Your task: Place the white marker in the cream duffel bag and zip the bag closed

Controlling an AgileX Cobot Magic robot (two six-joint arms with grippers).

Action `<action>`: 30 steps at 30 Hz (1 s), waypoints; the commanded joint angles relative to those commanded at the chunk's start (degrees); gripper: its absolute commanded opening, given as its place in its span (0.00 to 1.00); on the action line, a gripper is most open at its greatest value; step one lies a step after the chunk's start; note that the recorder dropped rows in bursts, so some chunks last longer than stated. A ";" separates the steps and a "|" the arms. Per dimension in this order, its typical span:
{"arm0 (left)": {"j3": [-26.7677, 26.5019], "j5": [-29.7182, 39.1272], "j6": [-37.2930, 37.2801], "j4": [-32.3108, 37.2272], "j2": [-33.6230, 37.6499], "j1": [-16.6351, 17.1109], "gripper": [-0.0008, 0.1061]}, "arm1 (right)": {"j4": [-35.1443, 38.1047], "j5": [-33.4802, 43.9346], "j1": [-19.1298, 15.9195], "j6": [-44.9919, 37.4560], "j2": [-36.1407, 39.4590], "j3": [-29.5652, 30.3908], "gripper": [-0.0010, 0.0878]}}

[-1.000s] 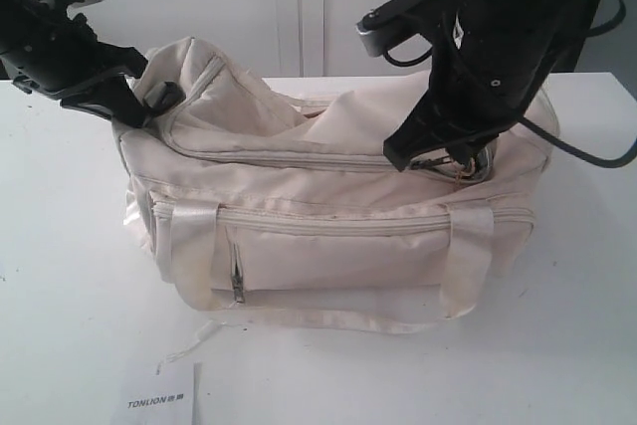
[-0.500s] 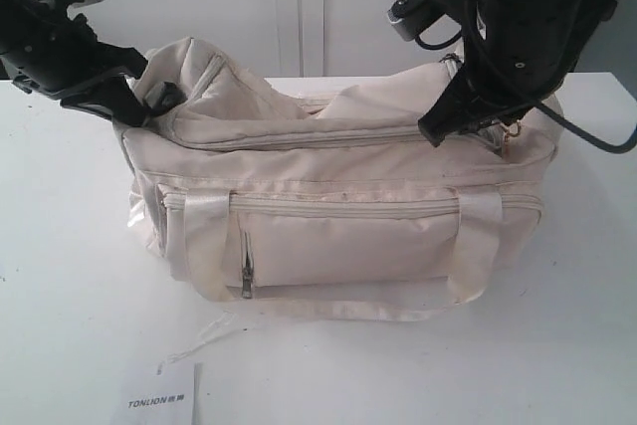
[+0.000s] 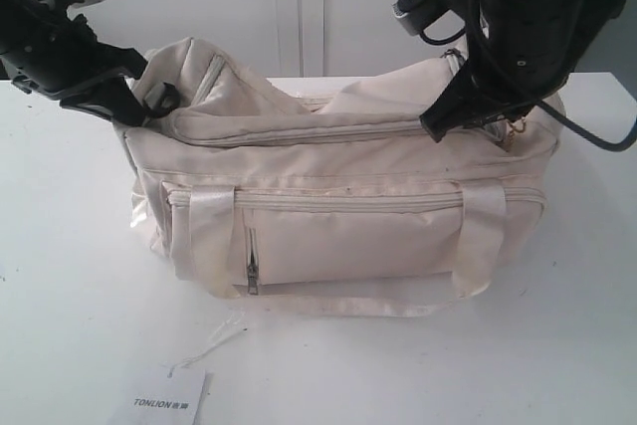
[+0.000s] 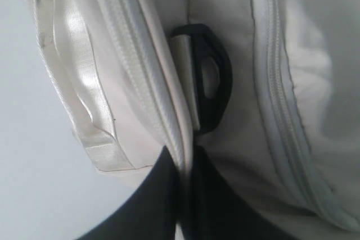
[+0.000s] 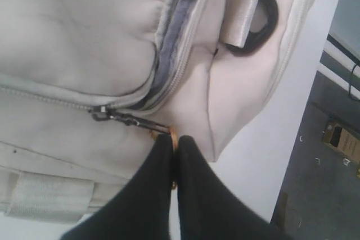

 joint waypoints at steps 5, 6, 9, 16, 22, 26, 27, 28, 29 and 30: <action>0.00 -0.13 0.00 -0.02 0.00 0.00 0.01 | 2.46 -0.88 0.00 -0.97 0.00 0.00 0.01; 0.00 -0.13 0.00 -0.02 0.00 0.00 0.01 | 2.94 -1.00 0.00 -1.30 0.00 0.00 0.01; 0.00 -0.23 0.17 -0.02 0.00 0.00 0.01 | 5.20 -1.54 0.00 -2.49 0.00 0.00 0.01; 0.00 -0.44 0.13 -0.02 0.00 0.00 0.01 | 10.22 -2.94 0.00 -5.90 0.00 0.00 0.01; 0.00 -0.67 0.13 -0.02 0.00 0.00 0.01 | 10.36 -3.45 0.00 -6.27 0.00 0.00 0.01; 0.00 -0.93 0.13 -0.02 0.00 0.00 0.01 | 10.36 -3.45 0.00 -6.27 0.00 0.00 0.01; 0.00 -0.93 0.13 -0.02 0.00 0.00 0.01 | 10.36 -3.45 0.00 -6.37 0.00 0.00 0.01; 0.00 -0.93 0.13 -0.02 0.00 0.00 0.01 | 10.36 -3.45 0.00 -6.37 0.00 0.00 0.01; 0.00 -0.93 0.13 -0.02 0.00 0.00 0.01 | 10.36 -3.45 0.00 -6.37 0.00 0.00 0.01; 0.00 -0.93 0.13 -0.02 0.00 0.00 0.01 | 10.36 -3.45 0.00 -6.37 0.00 0.00 0.01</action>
